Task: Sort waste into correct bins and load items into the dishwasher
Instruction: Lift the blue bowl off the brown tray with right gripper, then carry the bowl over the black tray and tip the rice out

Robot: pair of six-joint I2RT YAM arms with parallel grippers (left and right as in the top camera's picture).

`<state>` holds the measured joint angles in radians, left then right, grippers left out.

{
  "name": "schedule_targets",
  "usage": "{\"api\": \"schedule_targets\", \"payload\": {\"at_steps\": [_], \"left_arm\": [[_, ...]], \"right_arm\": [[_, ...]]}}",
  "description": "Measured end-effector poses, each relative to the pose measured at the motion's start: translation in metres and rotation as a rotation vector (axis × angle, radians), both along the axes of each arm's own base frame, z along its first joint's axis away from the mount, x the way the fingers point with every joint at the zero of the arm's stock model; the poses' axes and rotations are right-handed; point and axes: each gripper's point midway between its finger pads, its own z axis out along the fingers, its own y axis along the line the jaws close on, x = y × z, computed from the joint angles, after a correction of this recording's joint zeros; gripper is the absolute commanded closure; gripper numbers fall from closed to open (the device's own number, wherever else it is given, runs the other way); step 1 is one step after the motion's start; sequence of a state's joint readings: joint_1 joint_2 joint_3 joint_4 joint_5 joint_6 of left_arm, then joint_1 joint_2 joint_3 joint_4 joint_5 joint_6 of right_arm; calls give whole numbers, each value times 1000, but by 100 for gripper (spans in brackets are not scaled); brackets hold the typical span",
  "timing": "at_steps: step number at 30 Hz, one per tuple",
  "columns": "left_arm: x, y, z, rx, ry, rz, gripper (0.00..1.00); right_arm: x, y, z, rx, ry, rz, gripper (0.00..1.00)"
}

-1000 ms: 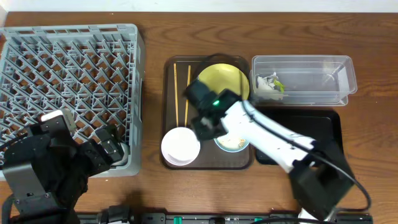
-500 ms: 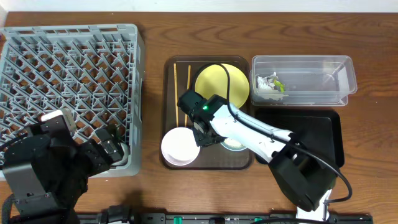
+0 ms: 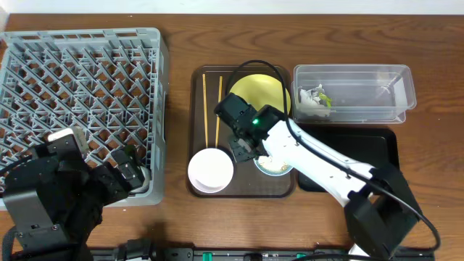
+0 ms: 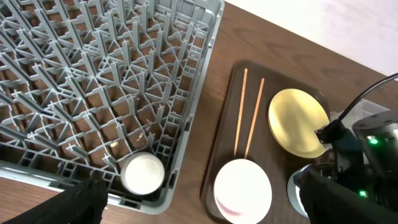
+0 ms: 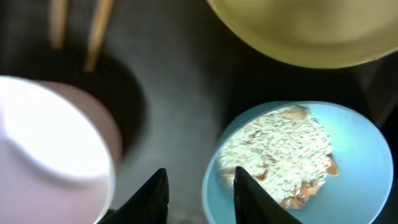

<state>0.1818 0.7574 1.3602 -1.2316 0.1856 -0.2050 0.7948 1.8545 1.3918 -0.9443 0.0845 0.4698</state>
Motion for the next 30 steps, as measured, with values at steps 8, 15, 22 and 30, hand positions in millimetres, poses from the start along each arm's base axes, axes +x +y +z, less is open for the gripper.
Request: {"api": "schedule_targets", "payload": {"at_steps": [8,15,22,30], "left_arm": [[0,0,0,0,0,0,1],[0,0,0,0,0,0,1],[0,0,0,0,0,0,1],[0,0,0,0,0,0,1]], "right_arm": [[-6,-11,-32,-62,57,-44,83],[-10,-13,-42,-56,62,-61,90],[-11,-14,-45,-54,65,-76,99],[-6,-14,-11,76,74,-109,99]]}}
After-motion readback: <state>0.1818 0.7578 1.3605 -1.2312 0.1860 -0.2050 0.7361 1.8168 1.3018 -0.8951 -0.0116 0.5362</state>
